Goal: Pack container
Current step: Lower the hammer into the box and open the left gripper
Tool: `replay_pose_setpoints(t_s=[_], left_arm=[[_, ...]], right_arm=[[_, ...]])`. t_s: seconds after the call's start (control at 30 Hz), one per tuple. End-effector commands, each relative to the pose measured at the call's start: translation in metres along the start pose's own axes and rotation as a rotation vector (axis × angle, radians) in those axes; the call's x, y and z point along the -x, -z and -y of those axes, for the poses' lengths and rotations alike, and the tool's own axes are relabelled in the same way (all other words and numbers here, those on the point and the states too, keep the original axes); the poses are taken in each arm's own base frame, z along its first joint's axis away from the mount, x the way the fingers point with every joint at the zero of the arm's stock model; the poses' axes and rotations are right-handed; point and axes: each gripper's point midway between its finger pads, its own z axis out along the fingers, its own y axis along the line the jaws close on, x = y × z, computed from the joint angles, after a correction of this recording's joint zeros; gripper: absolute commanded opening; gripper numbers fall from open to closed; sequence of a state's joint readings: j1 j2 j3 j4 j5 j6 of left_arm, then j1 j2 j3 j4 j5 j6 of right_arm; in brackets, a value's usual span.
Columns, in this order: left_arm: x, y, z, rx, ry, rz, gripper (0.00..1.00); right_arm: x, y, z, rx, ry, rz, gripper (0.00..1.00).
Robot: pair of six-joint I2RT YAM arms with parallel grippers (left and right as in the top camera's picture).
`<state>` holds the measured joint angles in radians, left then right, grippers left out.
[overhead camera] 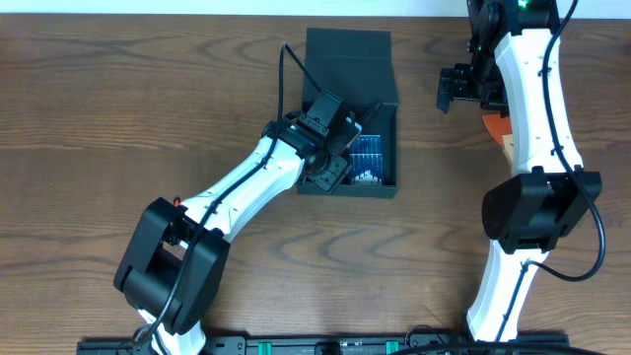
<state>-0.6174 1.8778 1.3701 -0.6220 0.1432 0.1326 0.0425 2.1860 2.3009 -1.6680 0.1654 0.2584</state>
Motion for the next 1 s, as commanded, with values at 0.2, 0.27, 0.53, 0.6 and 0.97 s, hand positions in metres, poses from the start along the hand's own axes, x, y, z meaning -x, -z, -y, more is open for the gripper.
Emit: replay_pose_setpoints(t_s=[0.2,0.27,0.53,0.6,0.97], left_arm=[[0.0060,-0.0006,0.0004,-0.002,-0.012,0.007,0.67],[0.0060,-0.0006,0.0004,-0.002,-0.012,0.007,0.67],[0.0061,-0.0006,0.0004,-0.002,-0.012,0.008,0.68],[0.0061,-0.0006,0.0004,-0.002,-0.012,0.008,0.78],[0.0097,-0.0002,0.0002,-0.001,-0.013,0.022,0.84]], right_arm=[[0.0022,0.0021,-0.0014,0.000,0.011,0.011,0.99],[0.0021,0.0021,-0.0016,0.001,0.012,0.011,0.99],[0.0022,0.0021,-0.0014,0.000,0.011,0.011,0.99],[0.0022,0.0021,-0.0014,0.000,0.011,0.011,0.99],[0.0022,0.0021,-0.0015,0.000,0.011,0.011,0.99]])
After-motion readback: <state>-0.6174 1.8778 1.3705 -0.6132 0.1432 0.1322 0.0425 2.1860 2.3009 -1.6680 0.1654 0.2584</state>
